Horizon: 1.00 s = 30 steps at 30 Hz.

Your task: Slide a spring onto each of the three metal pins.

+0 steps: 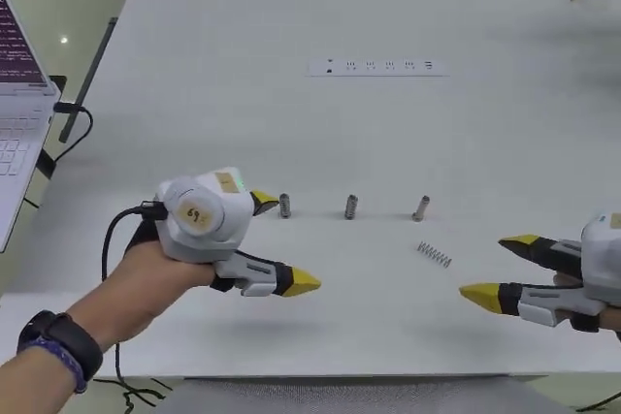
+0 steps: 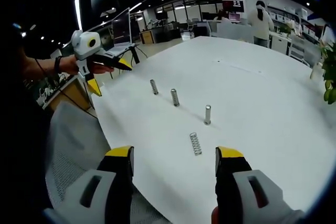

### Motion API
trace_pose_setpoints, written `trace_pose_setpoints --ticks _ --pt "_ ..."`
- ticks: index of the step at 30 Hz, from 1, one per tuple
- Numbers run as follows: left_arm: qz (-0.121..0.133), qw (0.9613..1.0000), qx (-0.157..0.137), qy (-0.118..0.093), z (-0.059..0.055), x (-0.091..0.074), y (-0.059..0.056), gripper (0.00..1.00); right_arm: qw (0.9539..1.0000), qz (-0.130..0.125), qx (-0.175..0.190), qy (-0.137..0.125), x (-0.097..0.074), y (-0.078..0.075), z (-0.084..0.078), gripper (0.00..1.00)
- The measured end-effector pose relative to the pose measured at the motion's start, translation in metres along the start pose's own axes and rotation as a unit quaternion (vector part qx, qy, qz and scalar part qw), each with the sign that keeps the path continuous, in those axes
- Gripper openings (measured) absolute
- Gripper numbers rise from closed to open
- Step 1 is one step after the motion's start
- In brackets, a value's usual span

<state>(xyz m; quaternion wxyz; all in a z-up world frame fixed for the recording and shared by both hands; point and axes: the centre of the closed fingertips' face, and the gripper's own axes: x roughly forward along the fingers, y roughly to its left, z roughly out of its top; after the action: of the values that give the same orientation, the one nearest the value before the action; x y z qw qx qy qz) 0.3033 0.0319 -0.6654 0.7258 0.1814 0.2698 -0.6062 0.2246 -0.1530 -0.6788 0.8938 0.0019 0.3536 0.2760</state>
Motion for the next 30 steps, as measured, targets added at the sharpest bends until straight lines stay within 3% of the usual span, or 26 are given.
trace_pose_setpoints --ticks 11,21,30 --pt "-0.041 0.9981 0.045 0.011 0.019 0.033 -0.010 0.70 1.0000 -0.005 0.003 -0.003 -0.002 -0.001 -0.001 0.61" --pt "-0.081 0.9919 0.095 0.024 0.034 0.066 -0.020 0.65 1.0000 -0.005 0.005 -0.002 -0.003 0.000 -0.002 0.60" --pt "-0.112 0.9854 0.123 0.036 0.039 0.094 -0.031 0.61 0.9999 -0.004 0.009 -0.002 -0.003 0.001 -0.007 0.60"
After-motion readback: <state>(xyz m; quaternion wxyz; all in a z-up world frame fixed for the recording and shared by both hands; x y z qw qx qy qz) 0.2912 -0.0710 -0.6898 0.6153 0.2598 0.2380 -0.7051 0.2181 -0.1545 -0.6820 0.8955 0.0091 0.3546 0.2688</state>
